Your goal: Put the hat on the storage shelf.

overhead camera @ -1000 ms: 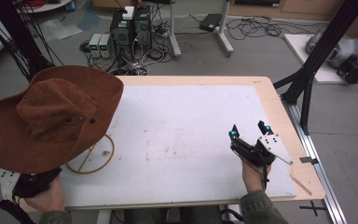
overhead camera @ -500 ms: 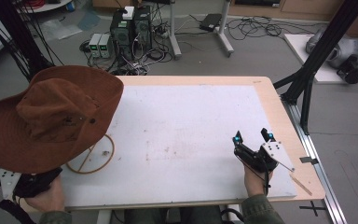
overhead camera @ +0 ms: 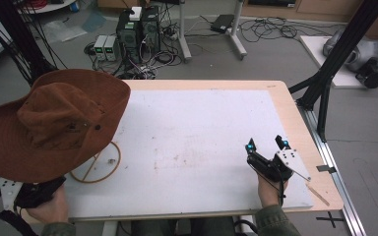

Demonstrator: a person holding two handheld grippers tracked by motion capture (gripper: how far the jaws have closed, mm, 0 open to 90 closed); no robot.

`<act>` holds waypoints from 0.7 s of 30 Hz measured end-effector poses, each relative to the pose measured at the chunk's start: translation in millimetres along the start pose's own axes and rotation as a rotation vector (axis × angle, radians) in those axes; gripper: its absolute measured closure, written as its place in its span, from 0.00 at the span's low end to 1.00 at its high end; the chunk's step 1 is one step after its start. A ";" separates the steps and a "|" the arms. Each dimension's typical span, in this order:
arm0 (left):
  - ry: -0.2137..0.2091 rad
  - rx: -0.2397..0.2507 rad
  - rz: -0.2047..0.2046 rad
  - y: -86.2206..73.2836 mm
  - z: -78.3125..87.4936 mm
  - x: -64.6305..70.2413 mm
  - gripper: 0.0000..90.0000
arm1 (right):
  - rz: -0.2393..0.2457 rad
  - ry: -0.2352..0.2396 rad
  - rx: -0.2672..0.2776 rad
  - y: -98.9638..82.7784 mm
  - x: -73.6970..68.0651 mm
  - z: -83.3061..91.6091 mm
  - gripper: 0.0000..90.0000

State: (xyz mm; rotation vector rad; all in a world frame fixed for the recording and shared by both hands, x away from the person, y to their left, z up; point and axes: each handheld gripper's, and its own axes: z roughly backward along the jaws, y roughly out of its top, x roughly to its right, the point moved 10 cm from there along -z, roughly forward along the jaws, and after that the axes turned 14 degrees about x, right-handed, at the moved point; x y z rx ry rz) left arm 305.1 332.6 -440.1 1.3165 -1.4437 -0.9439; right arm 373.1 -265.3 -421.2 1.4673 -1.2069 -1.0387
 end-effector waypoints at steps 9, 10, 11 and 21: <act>-0.003 0.000 0.001 0.4 0.5 0.6 0.18 | -0.002 0.002 0.004 0.5 0.6 0.5 0.11; -0.003 0.000 0.001 0.4 0.5 0.6 0.18 | -0.010 0.003 -0.002 -0.2 -0.3 0.8 0.10; -0.003 0.000 0.001 0.3 0.4 0.6 0.18 | -0.010 0.003 -0.002 -0.2 -0.3 0.8 0.10; -0.002 -0.001 0.002 0.2 0.5 0.5 0.18 | -0.020 0.004 -0.007 -2.3 0.6 0.1 0.10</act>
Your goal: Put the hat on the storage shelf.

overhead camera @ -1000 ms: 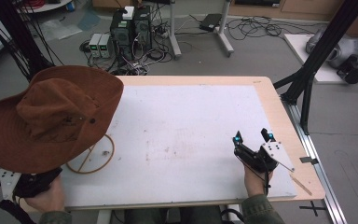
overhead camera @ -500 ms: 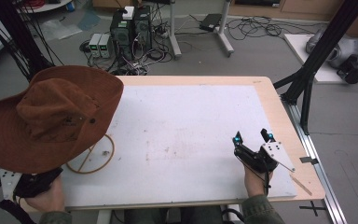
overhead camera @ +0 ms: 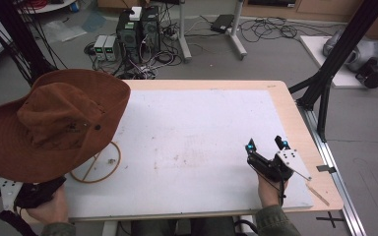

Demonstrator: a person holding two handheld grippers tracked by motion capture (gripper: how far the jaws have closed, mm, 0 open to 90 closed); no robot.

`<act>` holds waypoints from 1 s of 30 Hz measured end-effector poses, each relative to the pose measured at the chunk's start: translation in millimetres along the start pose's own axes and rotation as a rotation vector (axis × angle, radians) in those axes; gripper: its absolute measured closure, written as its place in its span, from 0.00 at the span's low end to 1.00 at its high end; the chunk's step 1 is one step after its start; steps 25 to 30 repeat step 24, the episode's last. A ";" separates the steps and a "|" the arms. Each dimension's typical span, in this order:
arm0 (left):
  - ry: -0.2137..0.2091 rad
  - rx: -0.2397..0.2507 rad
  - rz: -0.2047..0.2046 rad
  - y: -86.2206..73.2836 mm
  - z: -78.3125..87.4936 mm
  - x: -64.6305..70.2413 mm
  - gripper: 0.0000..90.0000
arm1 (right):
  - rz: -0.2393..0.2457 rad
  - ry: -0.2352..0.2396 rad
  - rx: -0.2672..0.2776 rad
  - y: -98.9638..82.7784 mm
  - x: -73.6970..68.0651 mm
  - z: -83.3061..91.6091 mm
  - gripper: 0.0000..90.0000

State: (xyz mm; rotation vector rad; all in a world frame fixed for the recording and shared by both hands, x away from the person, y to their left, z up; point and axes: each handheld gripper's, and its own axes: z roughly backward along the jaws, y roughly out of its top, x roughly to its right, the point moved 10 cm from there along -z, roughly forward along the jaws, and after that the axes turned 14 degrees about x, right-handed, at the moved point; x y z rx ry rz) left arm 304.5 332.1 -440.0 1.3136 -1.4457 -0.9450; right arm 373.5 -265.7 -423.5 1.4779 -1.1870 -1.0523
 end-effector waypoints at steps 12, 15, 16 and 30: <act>-0.002 -0.002 -0.003 -0.8 -0.7 0.9 0.18 | -0.009 -0.002 0.003 -0.9 3.6 -0.5 0.10; -0.003 -0.003 -0.002 -0.7 -0.4 1.0 0.18 | -0.015 -0.004 0.005 -0.5 4.2 -0.4 0.10; -0.004 -0.003 -0.002 -0.7 -0.3 1.1 0.18 | -0.017 -0.004 0.005 -0.5 4.4 -0.3 0.10; -0.008 -0.005 -0.003 -1.3 -0.7 1.8 0.18 | -0.032 -0.015 0.006 0.0 8.1 -0.7 0.10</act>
